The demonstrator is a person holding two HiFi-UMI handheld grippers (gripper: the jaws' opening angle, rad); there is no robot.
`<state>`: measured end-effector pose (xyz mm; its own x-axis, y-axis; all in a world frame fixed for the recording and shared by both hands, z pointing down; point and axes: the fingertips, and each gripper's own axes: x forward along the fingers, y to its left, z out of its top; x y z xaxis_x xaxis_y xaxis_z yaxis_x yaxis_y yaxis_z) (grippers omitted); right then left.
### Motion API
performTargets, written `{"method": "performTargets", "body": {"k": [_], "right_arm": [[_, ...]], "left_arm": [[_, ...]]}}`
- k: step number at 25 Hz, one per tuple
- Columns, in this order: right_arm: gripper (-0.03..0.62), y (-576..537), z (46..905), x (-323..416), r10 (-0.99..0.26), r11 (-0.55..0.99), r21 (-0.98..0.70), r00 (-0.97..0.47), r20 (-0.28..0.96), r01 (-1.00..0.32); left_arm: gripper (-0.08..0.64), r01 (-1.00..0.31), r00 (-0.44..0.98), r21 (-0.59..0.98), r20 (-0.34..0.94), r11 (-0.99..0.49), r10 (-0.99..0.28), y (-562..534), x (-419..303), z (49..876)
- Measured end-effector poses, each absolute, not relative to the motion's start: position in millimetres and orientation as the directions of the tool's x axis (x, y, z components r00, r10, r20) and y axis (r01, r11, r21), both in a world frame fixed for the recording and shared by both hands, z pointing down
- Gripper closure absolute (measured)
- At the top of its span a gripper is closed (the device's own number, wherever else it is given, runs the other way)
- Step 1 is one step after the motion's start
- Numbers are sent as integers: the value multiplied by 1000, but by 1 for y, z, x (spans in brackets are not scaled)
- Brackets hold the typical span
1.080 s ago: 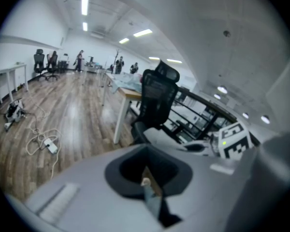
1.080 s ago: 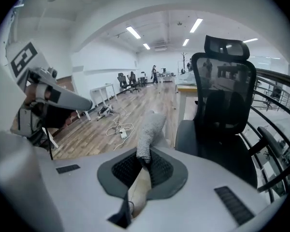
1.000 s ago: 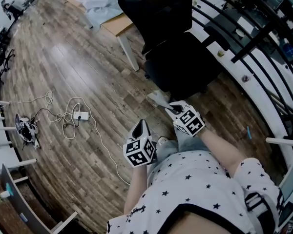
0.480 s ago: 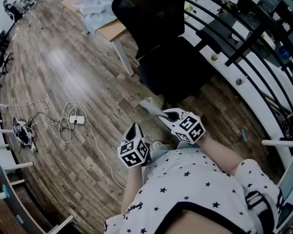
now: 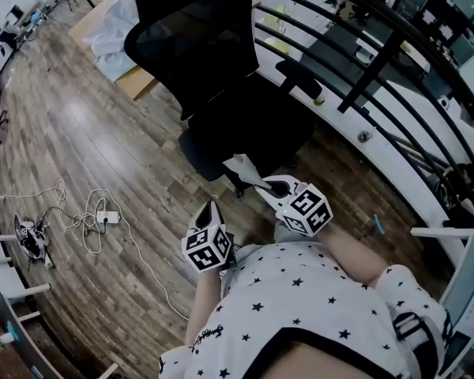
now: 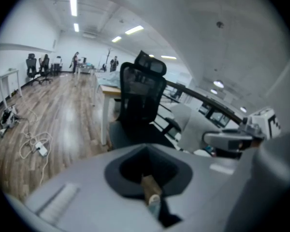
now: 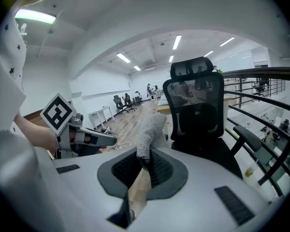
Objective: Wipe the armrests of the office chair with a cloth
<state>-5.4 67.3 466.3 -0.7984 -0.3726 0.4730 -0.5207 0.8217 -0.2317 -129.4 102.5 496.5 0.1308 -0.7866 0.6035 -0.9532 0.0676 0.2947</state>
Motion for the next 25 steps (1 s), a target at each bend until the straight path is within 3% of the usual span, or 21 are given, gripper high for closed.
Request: {"method": "performTargets", "body": {"k": [10, 25], "right_arm": [[565, -7, 469, 101, -421, 796, -237, -790, 446, -557], [565, -76, 457, 197, -466, 788, -197, -775, 428, -583]], "left_arm": [[557, -959, 163, 283, 583, 11, -796, 28, -25, 494], [557, -959, 127, 279, 594, 55, -794, -19, 50, 489]]}}
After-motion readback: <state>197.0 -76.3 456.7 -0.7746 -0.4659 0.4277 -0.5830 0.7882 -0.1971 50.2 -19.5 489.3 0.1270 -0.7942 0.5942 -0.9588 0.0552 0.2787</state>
